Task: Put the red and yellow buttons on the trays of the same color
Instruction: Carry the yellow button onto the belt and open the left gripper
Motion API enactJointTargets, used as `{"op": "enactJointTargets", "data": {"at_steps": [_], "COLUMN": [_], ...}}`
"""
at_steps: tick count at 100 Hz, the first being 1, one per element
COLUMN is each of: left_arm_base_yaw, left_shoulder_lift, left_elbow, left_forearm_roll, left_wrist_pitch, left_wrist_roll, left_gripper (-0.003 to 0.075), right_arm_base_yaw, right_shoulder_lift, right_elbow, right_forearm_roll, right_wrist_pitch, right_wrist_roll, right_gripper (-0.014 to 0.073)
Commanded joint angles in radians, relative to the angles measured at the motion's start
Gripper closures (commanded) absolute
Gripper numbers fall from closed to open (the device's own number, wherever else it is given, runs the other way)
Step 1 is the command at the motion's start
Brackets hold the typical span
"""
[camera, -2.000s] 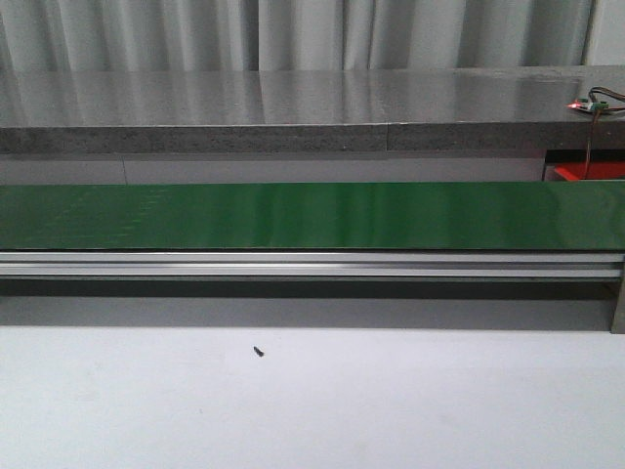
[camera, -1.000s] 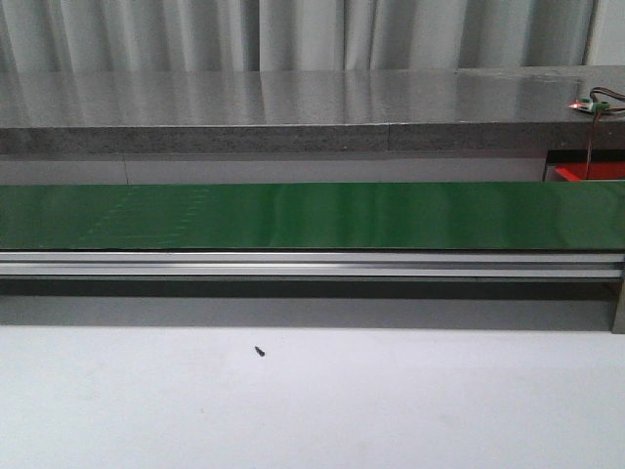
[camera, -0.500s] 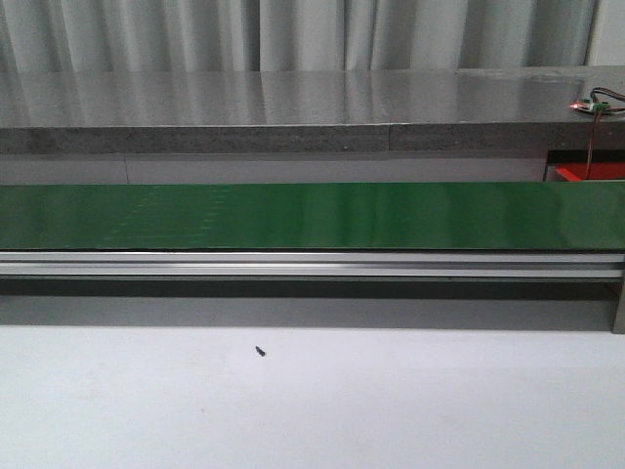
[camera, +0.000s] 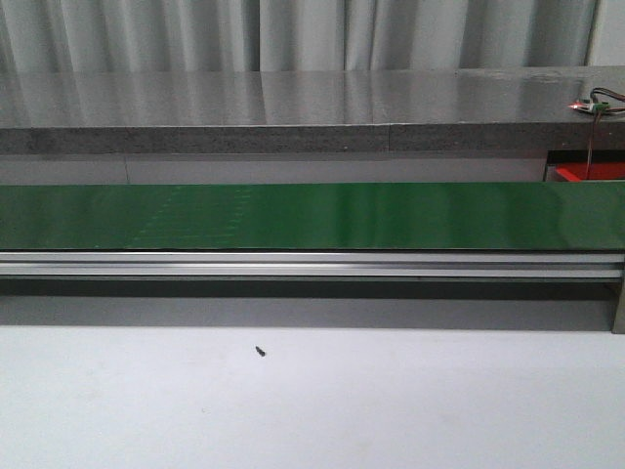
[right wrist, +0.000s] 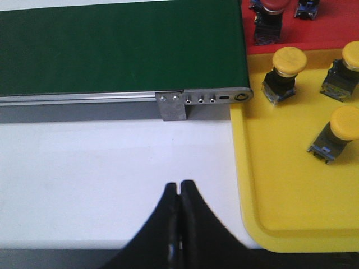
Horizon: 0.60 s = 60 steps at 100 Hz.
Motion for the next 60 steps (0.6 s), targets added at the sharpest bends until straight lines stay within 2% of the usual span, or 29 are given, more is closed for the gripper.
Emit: {"op": "enactJointTargets", "data": {"at_steps": [1,39,60], "left_arm_base_yaw": [-0.022,-0.159,-0.237], "left_shoulder_lift": [-0.095,-0.260,-0.273], "left_elbow": [0.010,0.221,0.328], "left_forearm_roll": [-0.011,0.013,0.011], "left_wrist_pitch": [-0.047,-0.041,-0.048], "left_wrist_roll": [0.027,0.059,0.065], "left_gripper": [0.0582,0.0582,0.0582], "right_arm_base_yaw": [-0.002,-0.002,-0.002], "right_shoulder_lift": [0.005,0.005,0.005], "right_elbow": [-0.023,-0.023,-0.023], "right_forearm_roll": [0.010,0.010,0.010], "right_wrist_pitch": [-0.056,-0.056,-0.056], "right_wrist_roll": [-0.010,-0.010,-0.010], "right_gripper": [0.0659,0.0659,0.0659]}}
